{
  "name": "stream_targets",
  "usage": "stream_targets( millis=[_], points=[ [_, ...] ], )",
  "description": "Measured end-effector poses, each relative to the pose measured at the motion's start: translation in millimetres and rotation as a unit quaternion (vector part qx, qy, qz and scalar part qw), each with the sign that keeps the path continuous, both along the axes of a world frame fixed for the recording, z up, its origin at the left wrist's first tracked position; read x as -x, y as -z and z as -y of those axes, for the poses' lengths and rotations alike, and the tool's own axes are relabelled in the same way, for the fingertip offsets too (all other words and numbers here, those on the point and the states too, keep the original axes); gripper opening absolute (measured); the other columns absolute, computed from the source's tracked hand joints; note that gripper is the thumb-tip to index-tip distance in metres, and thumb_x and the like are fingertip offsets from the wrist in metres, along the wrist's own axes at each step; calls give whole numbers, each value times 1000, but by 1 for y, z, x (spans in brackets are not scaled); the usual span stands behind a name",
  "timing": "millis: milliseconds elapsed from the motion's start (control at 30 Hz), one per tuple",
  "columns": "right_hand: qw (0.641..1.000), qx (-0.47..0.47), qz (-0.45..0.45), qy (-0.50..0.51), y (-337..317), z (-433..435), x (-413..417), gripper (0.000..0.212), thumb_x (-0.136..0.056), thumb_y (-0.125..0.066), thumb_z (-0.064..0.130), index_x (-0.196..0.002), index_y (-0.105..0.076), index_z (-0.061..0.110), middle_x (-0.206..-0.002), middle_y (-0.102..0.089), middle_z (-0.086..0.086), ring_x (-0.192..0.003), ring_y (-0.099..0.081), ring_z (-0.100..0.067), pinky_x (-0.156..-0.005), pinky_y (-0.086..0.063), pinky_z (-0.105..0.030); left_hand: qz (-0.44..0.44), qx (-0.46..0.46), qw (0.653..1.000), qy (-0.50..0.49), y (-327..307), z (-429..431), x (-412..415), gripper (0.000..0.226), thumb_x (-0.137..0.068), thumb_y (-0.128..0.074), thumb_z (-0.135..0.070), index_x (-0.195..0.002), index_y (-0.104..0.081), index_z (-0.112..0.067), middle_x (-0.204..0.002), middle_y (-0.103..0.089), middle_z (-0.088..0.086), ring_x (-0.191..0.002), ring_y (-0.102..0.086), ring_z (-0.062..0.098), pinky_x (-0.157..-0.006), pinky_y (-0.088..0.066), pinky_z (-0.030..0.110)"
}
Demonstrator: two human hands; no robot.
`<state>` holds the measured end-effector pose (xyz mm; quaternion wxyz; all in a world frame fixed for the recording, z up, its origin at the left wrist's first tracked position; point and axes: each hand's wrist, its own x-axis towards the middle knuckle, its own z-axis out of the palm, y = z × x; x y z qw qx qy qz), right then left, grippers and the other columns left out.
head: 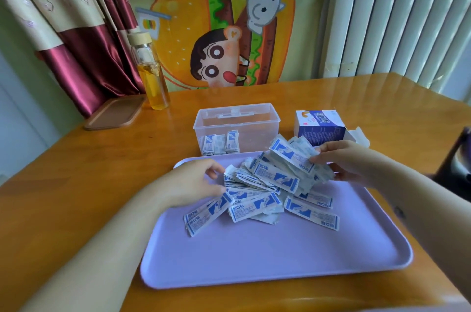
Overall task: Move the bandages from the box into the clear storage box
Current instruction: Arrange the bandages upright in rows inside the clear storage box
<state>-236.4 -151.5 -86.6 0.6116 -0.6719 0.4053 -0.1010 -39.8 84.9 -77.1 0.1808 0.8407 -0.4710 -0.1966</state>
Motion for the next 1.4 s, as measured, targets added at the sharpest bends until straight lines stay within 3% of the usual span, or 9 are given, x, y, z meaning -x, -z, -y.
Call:
stream_targets(
  millis=[67,233,433,667,800,933,1100,1233,1400],
  points=[
    [999,-17,31,22,1,0,0,19,-82,-67,3,-71,-56,15,-93,-69,-9,-88,-65,-23,-74,-50,-33,21,35,999,11,-2,10,12,32,-85,-63,-43,-115,-53,-37,-104,-53,-22,-93,-57,0,-85,-46,22],
    [990,-55,99,81,-3,2,2,16,-83,-64,3,-77,-54,14,-96,-64,-9,-89,-59,-22,-66,-46,-29,0,81,996,41,-7,29,40,27,-90,-59,-37,-116,-54,-35,-109,-55,-19,-90,-56,-4,-59,-37,0],
    [981,-6,130,142,-7,1,10,21,-84,-64,2,-73,-50,14,-85,-62,-7,-73,-59,-16,-56,-47,-27,-64,128,989,43,-7,42,53,20,-92,-58,-29,-112,-57,-30,-100,-58,-15,-89,-58,8,-77,-49,24],
    [958,-2,213,190,-12,-5,12,21,-85,-64,3,-72,-52,14,-91,-62,-13,-74,-61,-21,-65,-50,-31,-115,190,975,3,-6,52,59,14,-92,-57,-26,-104,-62,-32,-95,-63,-14,-88,-63,7,-72,-50,19],
    [947,-54,264,175,-19,-21,7,23,-86,-62,2,-71,-50,14,-77,-63,-7,-54,-63,-10,-48,-51,-21,-234,224,946,-20,-4,59,65,18,-94,-56,-20,-109,-63,-26,-98,-70,-4,-87,-67,6,-81,-55,26],
    [953,-71,263,130,-19,-38,-2,20,-87,-62,4,-72,-52,14,-76,-64,-6,-61,-62,-12,-53,-52,-23,-382,268,883,-57,-2,66,73,22,-94,-55,-13,-115,-58,-19,-103,-68,1,-87,-66,9,-78,-56,24],
    [957,-117,253,83,-12,-58,-8,18,-86,-61,3,-72,-53,11,-77,-66,-8,-63,-65,-16,-51,-50,-24,-484,312,811,-106,-1,67,74,12,-95,-53,-12,-98,-64,-7,-105,-66,11,-85,-65,15,-74,-55,25],
    [960,-144,235,45,-4,-67,-15,12,-86,-62,6,-79,-54,10,-91,-69,-14,-80,-67,-26,-65,-53,-32,-517,345,770,-146,4,62,70,12,-94,-53,-9,-89,-64,-8,-90,-71,7,-80,-67,17,-73,-57,28],
    [966,-127,217,63,0,-69,-19,7,-87,-62,9,-85,-56,7,-104,-68,-19,-96,-66,-32,-77,-53,-38,-470,357,786,-184,9,51,61,15,-94,-52,-6,-84,-63,-8,-79,-67,3,-73,-65,13,-71,-57,25]
  ],
)
